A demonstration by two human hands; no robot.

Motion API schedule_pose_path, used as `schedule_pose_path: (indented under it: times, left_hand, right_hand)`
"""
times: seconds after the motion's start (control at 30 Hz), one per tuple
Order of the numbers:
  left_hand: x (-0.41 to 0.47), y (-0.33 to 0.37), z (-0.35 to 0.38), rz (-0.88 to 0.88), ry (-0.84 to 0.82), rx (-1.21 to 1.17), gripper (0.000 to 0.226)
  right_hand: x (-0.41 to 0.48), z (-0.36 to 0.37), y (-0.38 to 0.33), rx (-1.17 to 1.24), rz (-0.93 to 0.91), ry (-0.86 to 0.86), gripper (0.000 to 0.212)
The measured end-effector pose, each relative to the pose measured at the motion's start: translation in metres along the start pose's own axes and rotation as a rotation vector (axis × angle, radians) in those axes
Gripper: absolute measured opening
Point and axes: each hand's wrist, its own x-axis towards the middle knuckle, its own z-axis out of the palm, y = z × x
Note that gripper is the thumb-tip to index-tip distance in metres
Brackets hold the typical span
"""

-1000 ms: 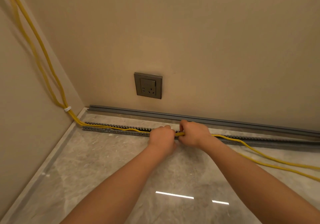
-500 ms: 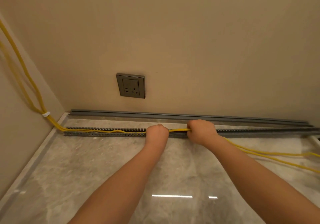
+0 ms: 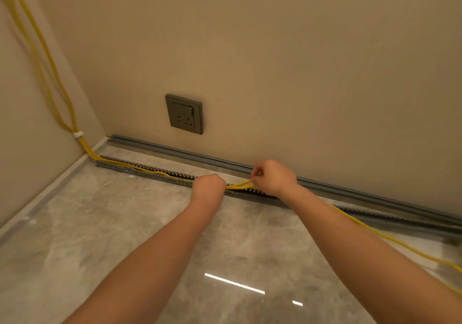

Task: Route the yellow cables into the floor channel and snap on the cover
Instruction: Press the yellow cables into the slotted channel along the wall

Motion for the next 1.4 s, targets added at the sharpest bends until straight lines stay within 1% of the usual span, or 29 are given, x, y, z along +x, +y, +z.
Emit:
schedule_pose_path:
  times: [0.07,0.13,0.23,0.37,0.43,0.53,0.63,0.7,0.8,0.9,1.0,1.07,1.13,1.23,1.3,1.4]
  left_hand:
    - [-0.002,0.001,0.000,-0.036,0.010,-0.009,0.029]
    - [-0.004,0.002,0.002,-0.063,0.027,-0.024,0.028]
    - [-0.005,0.006,0.002,-0.098,0.034,-0.047,0.028]
    - [-0.005,0.006,0.003,-0.125,0.037,-0.062,0.028]
    - [-0.006,0.008,0.003,-0.137,0.032,-0.070,0.029]
    - [-0.006,0.009,0.005,-0.170,0.010,-0.137,0.027]
    - [-0.007,0.010,0.011,-0.195,0.049,-0.286,0.026]
    - [-0.011,0.017,0.013,-0.150,0.093,-0.365,0.031]
    - [-0.016,0.038,0.008,-0.003,0.121,-0.426,0.037]
    - [-0.015,0.052,0.007,0.063,0.116,-0.375,0.033]
    - [-0.012,0.058,0.005,0.050,0.096,-0.286,0.024]
    - [-0.011,0.060,-0.004,0.037,0.097,-0.213,0.016]
    - [-0.007,0.063,-0.007,0.051,0.092,-0.165,0.018]
    - [-0.002,0.066,-0.011,0.078,0.053,-0.097,0.023]
    - [-0.002,0.067,-0.014,0.084,0.039,-0.073,0.024]
    - [0.001,0.068,-0.016,0.070,0.005,-0.072,0.024]
  right_hand:
    - [-0.001,0.000,-0.002,-0.182,-0.148,0.100,0.018]
    - [-0.003,0.002,0.002,-0.302,-0.293,0.144,0.018]
    - [-0.002,0.004,0.014,-0.423,-0.440,0.132,0.019]
    - [0.000,0.014,0.020,-0.564,-0.519,0.090,0.016]
    - [0.002,0.018,0.023,-0.555,-0.501,0.082,0.016]
    - [0.005,0.022,0.028,-0.475,-0.468,0.082,0.016]
    - [0.005,0.027,0.031,-0.278,-0.324,0.081,0.013]
    - [0.004,0.028,0.029,-0.205,-0.251,0.086,0.012]
    - [0.005,0.030,0.026,-0.171,-0.209,0.066,0.011]
    - [0.006,0.033,0.027,-0.139,-0.181,0.030,0.013]
    - [0.000,0.037,0.032,-0.096,-0.168,0.012,0.021]
    - [-0.006,0.038,0.036,-0.075,-0.192,0.024,0.021]
    - [-0.011,0.035,0.041,-0.058,-0.192,0.032,0.020]
    - [-0.017,0.022,0.052,-0.064,-0.091,0.049,0.021]
    - [-0.023,0.010,0.065,-0.096,-0.001,0.053,0.028]
    - [-0.031,-0.003,0.086,-0.076,0.057,0.042,0.034]
